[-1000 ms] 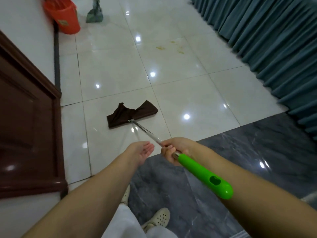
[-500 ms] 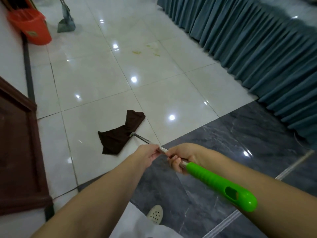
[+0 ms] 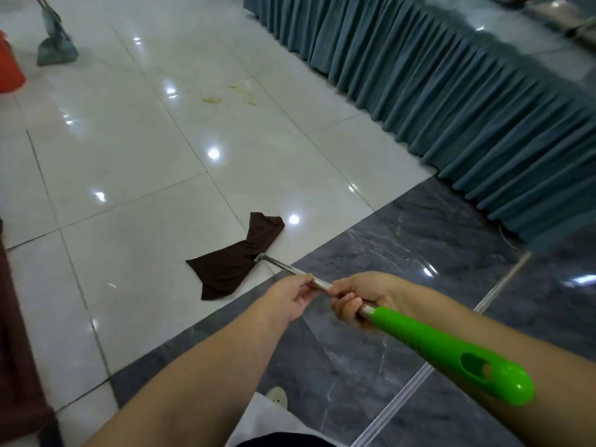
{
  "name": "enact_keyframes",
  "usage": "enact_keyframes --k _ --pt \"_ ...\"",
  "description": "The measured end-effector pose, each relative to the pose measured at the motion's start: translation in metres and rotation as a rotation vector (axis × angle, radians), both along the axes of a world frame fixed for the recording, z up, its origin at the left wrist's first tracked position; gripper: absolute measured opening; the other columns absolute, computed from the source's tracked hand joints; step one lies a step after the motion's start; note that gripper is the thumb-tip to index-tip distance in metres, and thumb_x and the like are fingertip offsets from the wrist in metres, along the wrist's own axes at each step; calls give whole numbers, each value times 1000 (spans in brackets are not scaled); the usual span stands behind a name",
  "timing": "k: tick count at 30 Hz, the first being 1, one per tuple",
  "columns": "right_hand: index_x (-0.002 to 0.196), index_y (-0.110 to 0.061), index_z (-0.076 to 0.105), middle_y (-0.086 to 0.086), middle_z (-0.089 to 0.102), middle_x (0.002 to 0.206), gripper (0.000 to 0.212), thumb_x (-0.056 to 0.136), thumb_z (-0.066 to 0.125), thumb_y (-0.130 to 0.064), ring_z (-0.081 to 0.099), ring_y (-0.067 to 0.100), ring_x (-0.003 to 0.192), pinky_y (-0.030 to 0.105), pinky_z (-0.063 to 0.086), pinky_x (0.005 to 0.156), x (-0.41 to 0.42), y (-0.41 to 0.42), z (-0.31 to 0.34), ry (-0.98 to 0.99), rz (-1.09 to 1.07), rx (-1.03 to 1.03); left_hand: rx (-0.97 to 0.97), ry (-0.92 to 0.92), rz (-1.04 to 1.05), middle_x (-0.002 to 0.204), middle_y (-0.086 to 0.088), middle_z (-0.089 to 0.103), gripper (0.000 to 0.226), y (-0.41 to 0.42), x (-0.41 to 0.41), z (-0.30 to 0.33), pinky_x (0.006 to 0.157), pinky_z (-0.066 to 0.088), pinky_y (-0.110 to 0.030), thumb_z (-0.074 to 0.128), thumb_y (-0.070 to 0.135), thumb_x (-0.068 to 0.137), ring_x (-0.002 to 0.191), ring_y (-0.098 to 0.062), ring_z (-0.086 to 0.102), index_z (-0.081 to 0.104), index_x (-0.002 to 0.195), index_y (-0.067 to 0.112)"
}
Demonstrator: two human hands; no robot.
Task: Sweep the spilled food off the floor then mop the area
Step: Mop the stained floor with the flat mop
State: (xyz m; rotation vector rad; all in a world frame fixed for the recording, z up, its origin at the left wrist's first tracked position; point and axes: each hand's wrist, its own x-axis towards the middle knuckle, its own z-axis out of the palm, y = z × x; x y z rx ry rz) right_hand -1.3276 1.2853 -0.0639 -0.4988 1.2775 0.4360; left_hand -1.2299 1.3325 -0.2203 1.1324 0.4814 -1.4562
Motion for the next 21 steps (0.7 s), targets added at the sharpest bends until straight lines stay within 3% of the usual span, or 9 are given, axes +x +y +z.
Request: enact_keyframes --k 2,4,6,9,12,16,21 --pt "69 -5 44 1 34 37 32 100 40 -14 30 6 20 10 27 22 -5 -7 8 9 -12 -3 -12 23 0 75 -15 56 17 -5 -1 7 52 58 -26 49 -4 93 67 -20 56 53 77 -3" --pt "66 -2 47 2 35 39 35 99 42 -13 32 6 21 10 29 23 -8 -14 16 -1 -35 14 0 0 -25 74 -16 57 16 -11 2 15 42 55 -24 51 -4 92 67 -20 58 53 76 -4" --pt "56 1 50 2 35 38 45 99 43 -14 32 7 21 10 29 23 -9 -19 21 -20 -32 30 6 -39 -50 74 -17 59 15 -14 6 24 42 55 -24 53 -3 91 62 -20 61 54 77 -4" --pt "42 3 53 1 34 35 62 100 40 -14 32 7 20 10 28 23 -2 -22 24 -63 -2 36 2 -71 -50 72 -18 59 14 -16 16 31 43 56 -25 53 -3 91 38 -14 60 54 78 -5" --pt "38 5 53 1 34 33 68 101 37 -14 32 7 19 10 28 23 13 -20 18 -80 23 44 52 -75 -15 68 -18 62 7 -10 31 27 39 53 -24 56 -4 89 38 -15 60 56 82 -5" --pt "42 1 50 2 34 31 63 101 36 -13 33 8 17 11 28 23 40 -12 -2 -102 28 62 92 -86 -9 36 -9 54 19 -2 50 10 36 51 -22 49 -2 93 22 -9 45 50 75 -1" --pt "63 -8 39 2 35 32 40 102 34 -14 34 9 17 12 29 23 81 -16 -20 -136 5 91 94 -126 78 41 -9 49 29 0 81 11 30 42 -15 44 -2 95 19 -7 40 46 67 3"
